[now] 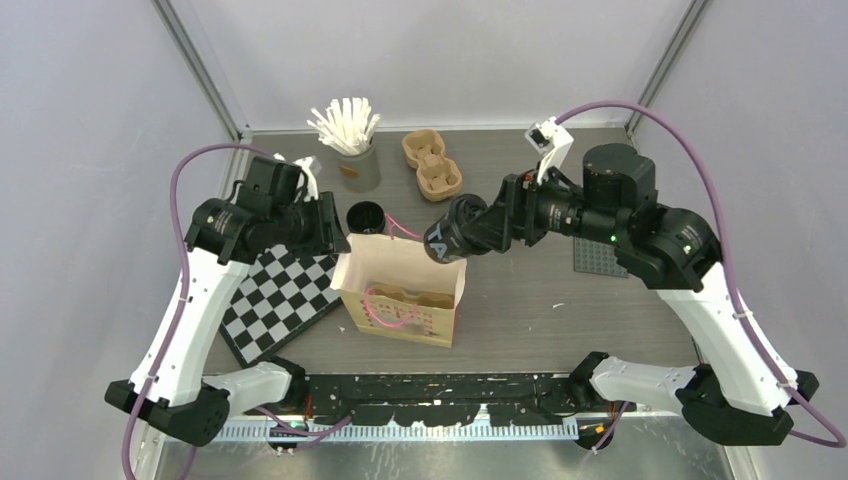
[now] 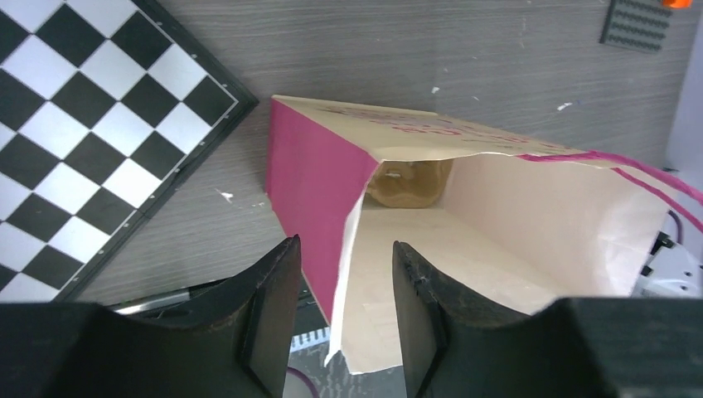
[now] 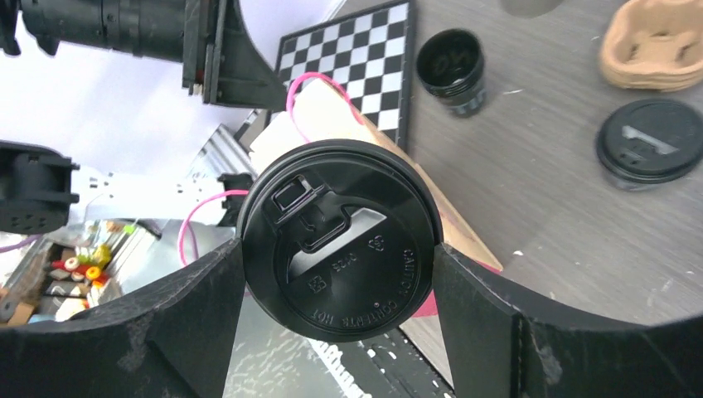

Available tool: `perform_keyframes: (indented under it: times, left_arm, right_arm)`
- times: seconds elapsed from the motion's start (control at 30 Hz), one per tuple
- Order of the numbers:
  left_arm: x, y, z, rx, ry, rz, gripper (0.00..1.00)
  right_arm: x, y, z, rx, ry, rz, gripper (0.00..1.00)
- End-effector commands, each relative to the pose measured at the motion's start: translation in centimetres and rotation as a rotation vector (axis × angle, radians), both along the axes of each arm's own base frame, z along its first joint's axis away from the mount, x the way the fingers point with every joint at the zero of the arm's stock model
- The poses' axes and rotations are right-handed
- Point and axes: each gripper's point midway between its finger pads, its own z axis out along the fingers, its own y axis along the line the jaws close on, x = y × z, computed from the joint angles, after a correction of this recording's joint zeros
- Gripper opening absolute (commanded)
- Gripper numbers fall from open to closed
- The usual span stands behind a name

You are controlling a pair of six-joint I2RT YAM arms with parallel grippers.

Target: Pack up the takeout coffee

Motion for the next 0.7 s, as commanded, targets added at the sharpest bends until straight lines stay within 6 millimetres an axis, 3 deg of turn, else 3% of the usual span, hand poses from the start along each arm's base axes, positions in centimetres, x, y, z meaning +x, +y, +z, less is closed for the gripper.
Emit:
perform_keyframes:
  times: [0.0,0.23,0.5,0.67]
  left_arm:
    - [-0.6,-1.9,1.5,-0.122,-0.008,-0.075,0.45]
    - [0.1,-2.6,0.7,-0.163,-0.020,-0.069,0.34]
    - [0.1,-4.2,0.5,-0.299,-0.003,-0.022,0.16]
    - [0.2,-5.7,0.8,-0.404,0.007,-0.022,0.14]
  right_arm:
    - [-1.0,2.8,1.9,0.124,-0.014,0.112,0.70]
    - [-1.5,4.3,-0.5,0.080,-0.050,0.219,0.70]
    - [-2.9,4.7,-0.1,0.068,-0.083,0.306,0.70]
    - [-3.7,5.5,-0.2,0.032,-0.082,0.331,0.70]
